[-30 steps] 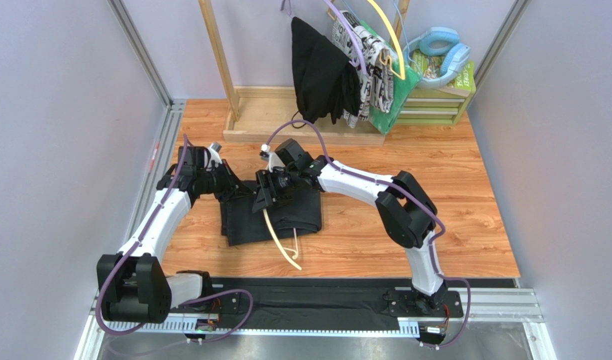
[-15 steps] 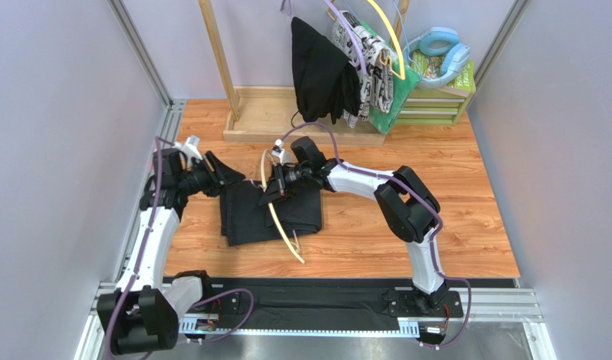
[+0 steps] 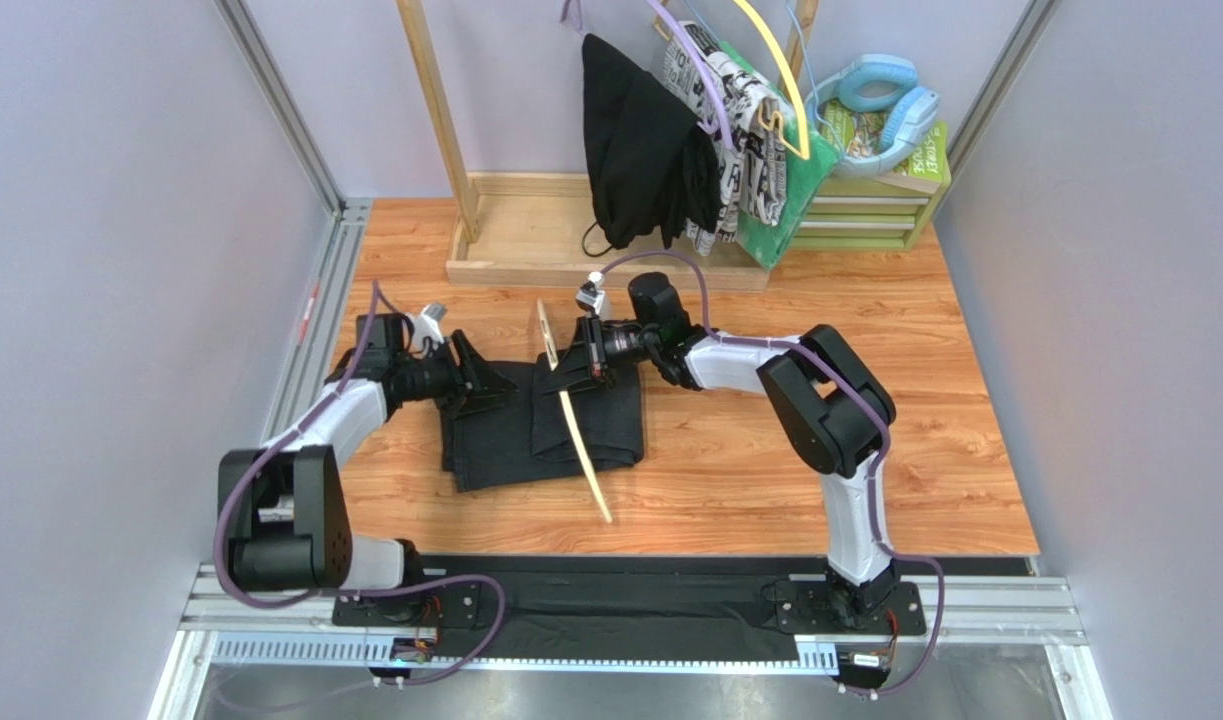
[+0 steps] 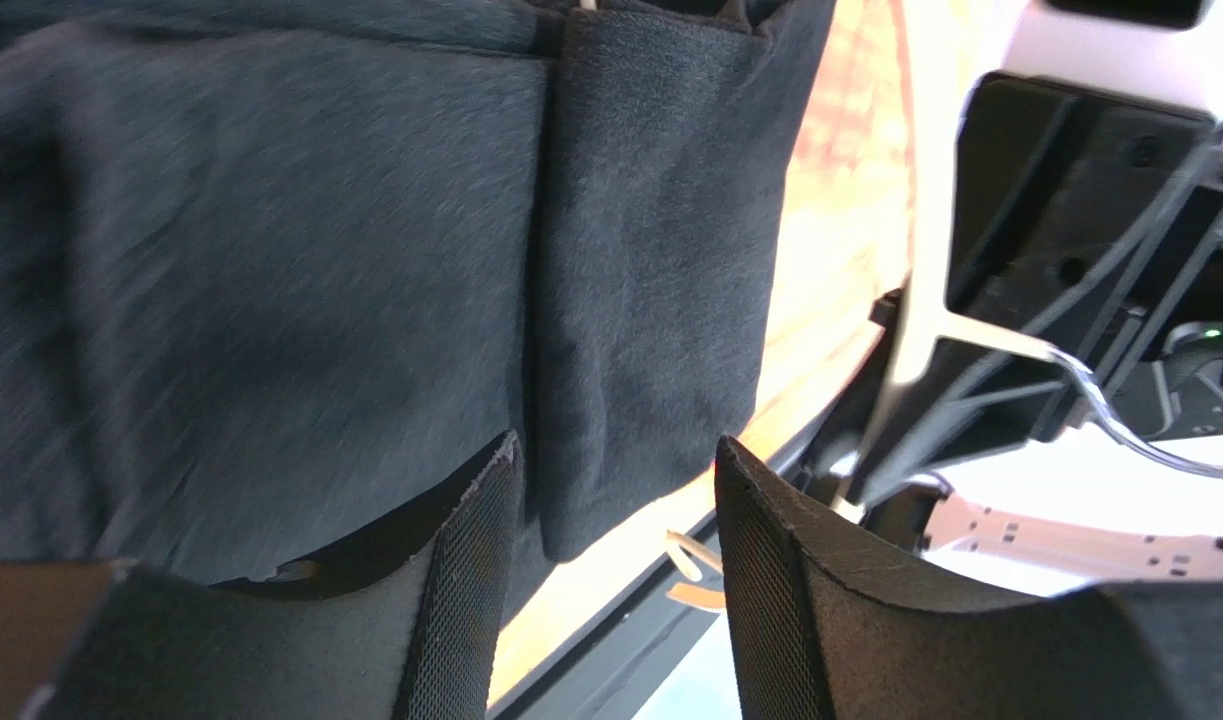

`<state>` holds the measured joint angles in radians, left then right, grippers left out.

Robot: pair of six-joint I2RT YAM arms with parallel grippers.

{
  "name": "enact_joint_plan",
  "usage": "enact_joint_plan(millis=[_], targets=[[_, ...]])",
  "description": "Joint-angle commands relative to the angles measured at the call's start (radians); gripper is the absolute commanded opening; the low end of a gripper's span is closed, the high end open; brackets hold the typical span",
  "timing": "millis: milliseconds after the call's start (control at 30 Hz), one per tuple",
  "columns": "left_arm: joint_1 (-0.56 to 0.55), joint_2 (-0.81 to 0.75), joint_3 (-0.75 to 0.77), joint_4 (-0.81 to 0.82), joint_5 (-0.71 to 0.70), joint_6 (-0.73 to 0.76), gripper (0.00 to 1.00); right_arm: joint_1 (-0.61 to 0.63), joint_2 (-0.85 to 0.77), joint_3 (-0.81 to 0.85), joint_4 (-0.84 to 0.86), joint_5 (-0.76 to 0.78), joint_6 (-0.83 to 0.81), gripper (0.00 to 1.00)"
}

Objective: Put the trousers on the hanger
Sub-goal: Place trousers on hanger

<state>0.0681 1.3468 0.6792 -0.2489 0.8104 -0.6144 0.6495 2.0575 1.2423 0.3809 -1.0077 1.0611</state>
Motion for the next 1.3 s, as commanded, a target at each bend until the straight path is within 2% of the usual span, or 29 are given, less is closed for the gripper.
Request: enact_joint_plan(millis=[0,333,500,533,633,667,733,833,1000,1167,1267], targets=[[-0.06,0.083,0.06,0.129,0.036,0.03,0.57,-0.017,-0.068,-0.041,0.082,-0.031,0.06,0.0],[-0.16,0.287,0.14,0.189,-0.019,-0.001,0.57,-0.034,-0.097,-0.067,0.113,-0.042,0.082,0.0],[-0.217,0.333,0.154,0.227,0.006,-0.019,0.51,-0.047,-0.097,-0.084,0.119,-0.052,0.076,0.0],[-0.223,0.336,0.148,0.229,0.01,-0.03,0.48,-0.05,-0.099,-0.086,0.118,-0.054,0.073,0.0],[-0.234,0.318,0.134,0.244,0.009,-0.073,0.25,-0.06,-0.099,-0.089,0.119,-0.054,0.068,0.0],[-0.234,0.308,0.138,0.232,0.009,-0.077,0.11,-0.068,-0.1,-0.087,0.121,-0.054,0.066,0.0],[-0.234,0.256,0.169,0.176,0.01,-0.07,0.0,-0.071,-0.105,-0.08,0.128,-0.052,0.079,0.0],[-0.231,0.134,0.212,0.041,0.009,-0.071,0.0,-0.089,-0.122,-0.078,0.185,-0.04,0.135,0.0],[-0.203,-0.032,0.319,-0.171,-0.05,-0.059,0.0,-0.108,-0.128,-0.09,0.415,0.003,0.293,0.0],[-0.14,-0.052,0.419,-0.386,-0.045,-0.019,0.0,-0.117,-0.134,-0.162,0.607,0.066,0.434,0.0],[-0.091,-0.061,0.456,-0.46,-0.018,-0.01,0.0,-0.119,-0.142,-0.19,0.587,0.09,0.406,0.0]])
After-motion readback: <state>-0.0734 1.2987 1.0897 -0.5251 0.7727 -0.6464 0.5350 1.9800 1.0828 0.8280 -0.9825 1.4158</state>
